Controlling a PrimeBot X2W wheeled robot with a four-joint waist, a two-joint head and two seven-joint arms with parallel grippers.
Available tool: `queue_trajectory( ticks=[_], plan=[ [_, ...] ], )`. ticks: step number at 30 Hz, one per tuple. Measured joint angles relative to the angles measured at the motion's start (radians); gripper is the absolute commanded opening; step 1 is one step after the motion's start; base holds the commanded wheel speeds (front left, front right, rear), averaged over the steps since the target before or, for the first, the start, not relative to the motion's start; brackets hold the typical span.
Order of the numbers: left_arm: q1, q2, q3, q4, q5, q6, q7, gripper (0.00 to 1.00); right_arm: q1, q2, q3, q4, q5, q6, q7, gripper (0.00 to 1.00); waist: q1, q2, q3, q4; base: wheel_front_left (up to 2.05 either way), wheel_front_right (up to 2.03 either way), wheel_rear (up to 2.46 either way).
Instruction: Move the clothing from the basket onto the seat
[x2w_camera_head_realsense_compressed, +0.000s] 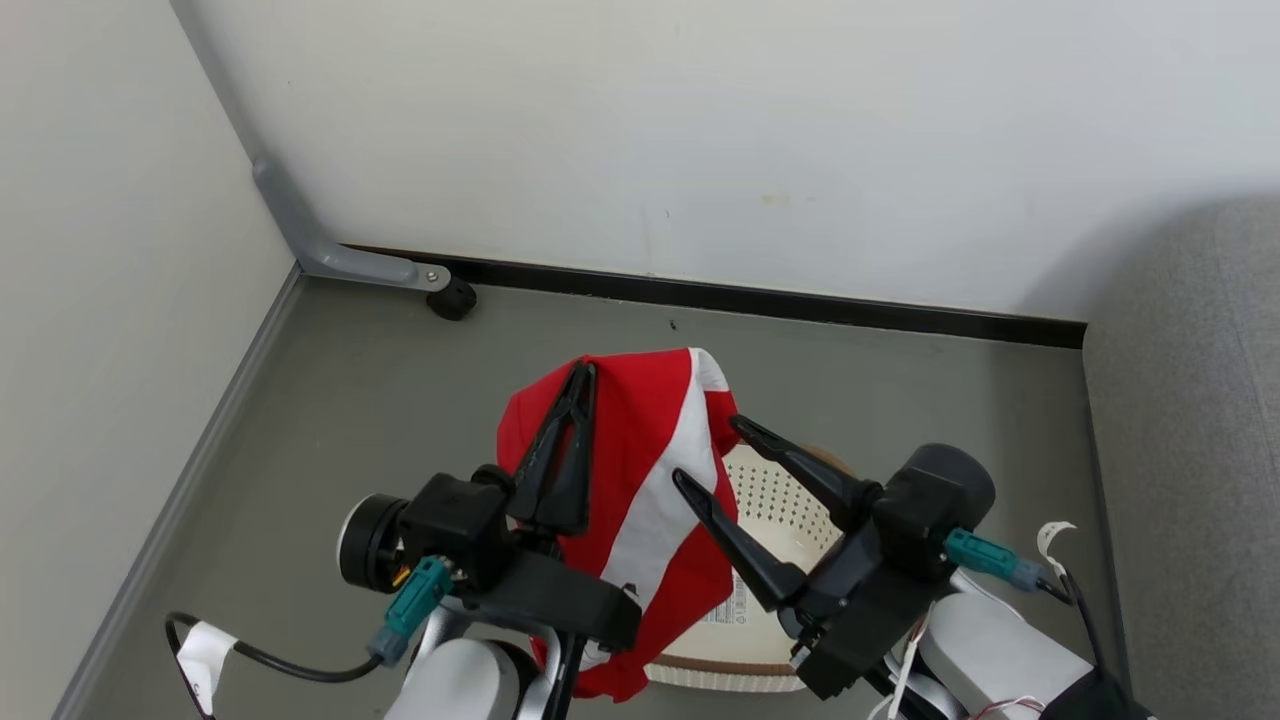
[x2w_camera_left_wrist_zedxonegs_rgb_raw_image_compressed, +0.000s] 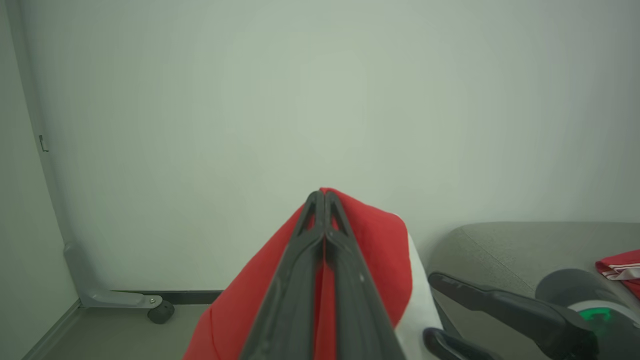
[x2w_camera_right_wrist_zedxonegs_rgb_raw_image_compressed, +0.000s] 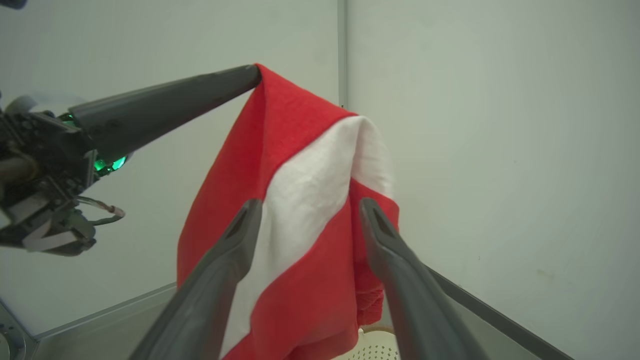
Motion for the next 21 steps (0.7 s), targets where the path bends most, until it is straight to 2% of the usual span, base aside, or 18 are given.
queue_trajectory(
  ticks=[11, 12, 14, 21],
  plan=[
    [-0.052, -0.006, -0.079, -0.008, 0.014, 0.000, 0.025, 0.00, -0.073, -0.009, 0.072, 0.101, 0.016, 0.000, 0.000, 0.98, 0.0001, 0.0002, 0.031, 0.048, 0.00, 0.00, 0.00],
    [-0.055, -0.006, -0.081, -0.008, 0.014, 0.000, 0.025, 0.00, -0.076, -0.007, 0.081, 0.104, 0.021, 0.000, 0.000, 0.55, 0.0000, 0.0002, 0.032, 0.052, 0.00, 0.00, 0.00],
    [-0.055, -0.006, -0.082, -0.008, 0.014, 0.000, 0.025, 0.00, -0.090, 0.002, 0.098, 0.114, 0.035, 0.000, 0.000, 0.00, 0.0000, 0.0002, 0.035, 0.058, 0.00, 0.00, 0.00],
    [-0.055, -0.006, -0.082, -0.007, 0.006, 0.000, 0.033, 0.00, -0.113, 0.003, 0.113, 0.108, 0.093, 0.000, 0.000, 0.00, 0.0000, 0.0001, 0.040, 0.063, 0.00, 0.00, 0.00]
  ],
)
